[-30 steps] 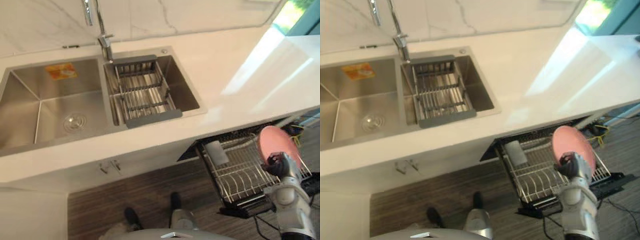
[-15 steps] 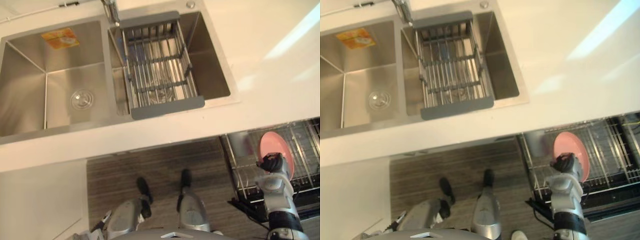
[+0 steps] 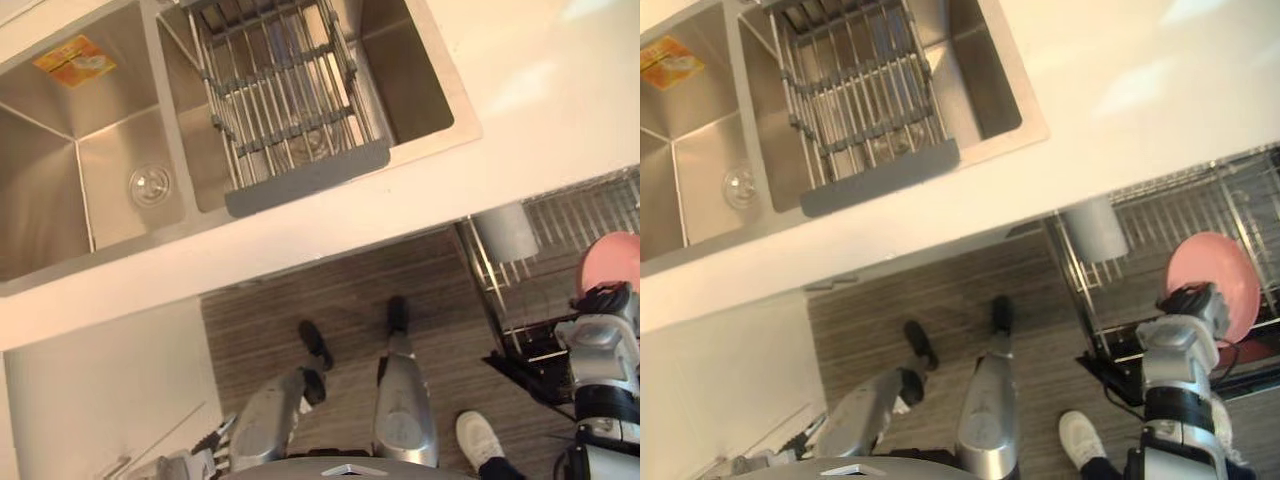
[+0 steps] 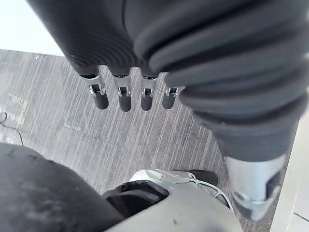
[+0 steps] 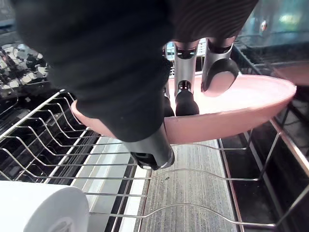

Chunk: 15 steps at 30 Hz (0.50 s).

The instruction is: Walk over to the sink, pick up the cup, carry it to the dishwasher, place the cup inside the dishwasher, then close the dishwasher door

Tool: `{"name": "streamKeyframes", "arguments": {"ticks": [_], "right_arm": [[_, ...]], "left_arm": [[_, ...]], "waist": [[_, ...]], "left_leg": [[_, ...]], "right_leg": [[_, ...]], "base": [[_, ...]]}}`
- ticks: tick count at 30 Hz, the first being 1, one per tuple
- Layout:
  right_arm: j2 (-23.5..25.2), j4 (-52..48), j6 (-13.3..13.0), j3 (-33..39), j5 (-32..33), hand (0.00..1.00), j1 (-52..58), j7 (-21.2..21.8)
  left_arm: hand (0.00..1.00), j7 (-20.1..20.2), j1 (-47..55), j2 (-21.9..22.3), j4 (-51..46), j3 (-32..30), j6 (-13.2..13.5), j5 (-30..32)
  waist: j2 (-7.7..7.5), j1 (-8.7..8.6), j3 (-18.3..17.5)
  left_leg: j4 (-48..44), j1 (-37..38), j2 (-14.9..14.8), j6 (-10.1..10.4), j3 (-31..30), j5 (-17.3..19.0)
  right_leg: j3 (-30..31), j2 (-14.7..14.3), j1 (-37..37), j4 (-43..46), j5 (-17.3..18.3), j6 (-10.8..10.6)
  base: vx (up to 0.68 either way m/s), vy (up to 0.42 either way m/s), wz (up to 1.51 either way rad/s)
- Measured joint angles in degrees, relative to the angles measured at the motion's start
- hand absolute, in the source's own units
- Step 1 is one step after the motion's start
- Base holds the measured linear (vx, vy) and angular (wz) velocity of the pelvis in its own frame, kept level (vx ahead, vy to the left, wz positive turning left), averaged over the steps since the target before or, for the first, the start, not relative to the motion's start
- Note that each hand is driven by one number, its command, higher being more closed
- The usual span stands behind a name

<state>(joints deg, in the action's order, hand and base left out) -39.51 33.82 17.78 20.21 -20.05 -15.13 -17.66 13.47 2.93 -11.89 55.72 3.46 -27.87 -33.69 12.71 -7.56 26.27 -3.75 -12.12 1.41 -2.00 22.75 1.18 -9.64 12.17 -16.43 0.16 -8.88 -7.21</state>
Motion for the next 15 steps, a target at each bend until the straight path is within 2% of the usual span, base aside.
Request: {"name": "streamKeyframes", "arguments": {"ticks": [3, 6, 10, 15], "right_arm": [[-1.5, 3.3, 0.0, -2.4, 0.3, 0.00, -2.9, 0.2], [-1.6, 5.8, -0.1, -3.3, 4.0, 0.00, -4.2, -0.2], [-1.7, 7.7, -0.4, -4.0, 7.0, 0.00, -5.5, -1.0], [-1.7, 7.6, -2.9, -4.4, 9.6, 0.00, -6.7, -2.5]], "left_arm": [[0.00, 0.5, -0.8, 0.6, 1.3, 1.9, 0.4, -0.8], [0.00, 1.1, -1.7, 1.0, 2.3, 3.6, 0.5, -1.2], [0.00, 1.3, -2.2, 1.2, 3.7, 4.6, 1.6, -2.0], [0.00, 2.1, -2.6, 1.3, 4.5, 5.7, 1.7, -2.3]], "waist": [[1.42, 0.11, 0.2], [1.46, 0.83, 0.2], [1.55, 0.97, 0.2], [1.58, 1.24, 0.1]], "left_leg": [[0.9, -0.2, 0.2, 0.6, -0.2, -0.5], [1.1, -1.2, 0.2, 1.2, -1.8, -0.9], [1.8, -1.8, 0.3, 2.3, -2.6, -1.6], [3.0, -2.0, 0.4, 3.6, -3.5, -2.5]], "right_leg": [[0.3, 0.0, -0.8, -0.5, -0.4, 0.1], [1.0, -0.1, -2.5, -0.3, -0.7, 0.3], [1.1, -0.1, -3.9, 0.8, -0.6, 0.5], [1.0, -0.1, -4.4, 0.8, -0.2, 1.1]], "base": [[0.02, -0.020, -0.09], [0.05, -0.047, -0.13], [0.02, -0.026, 0.01], [-0.01, -0.030, 0.06]]}}
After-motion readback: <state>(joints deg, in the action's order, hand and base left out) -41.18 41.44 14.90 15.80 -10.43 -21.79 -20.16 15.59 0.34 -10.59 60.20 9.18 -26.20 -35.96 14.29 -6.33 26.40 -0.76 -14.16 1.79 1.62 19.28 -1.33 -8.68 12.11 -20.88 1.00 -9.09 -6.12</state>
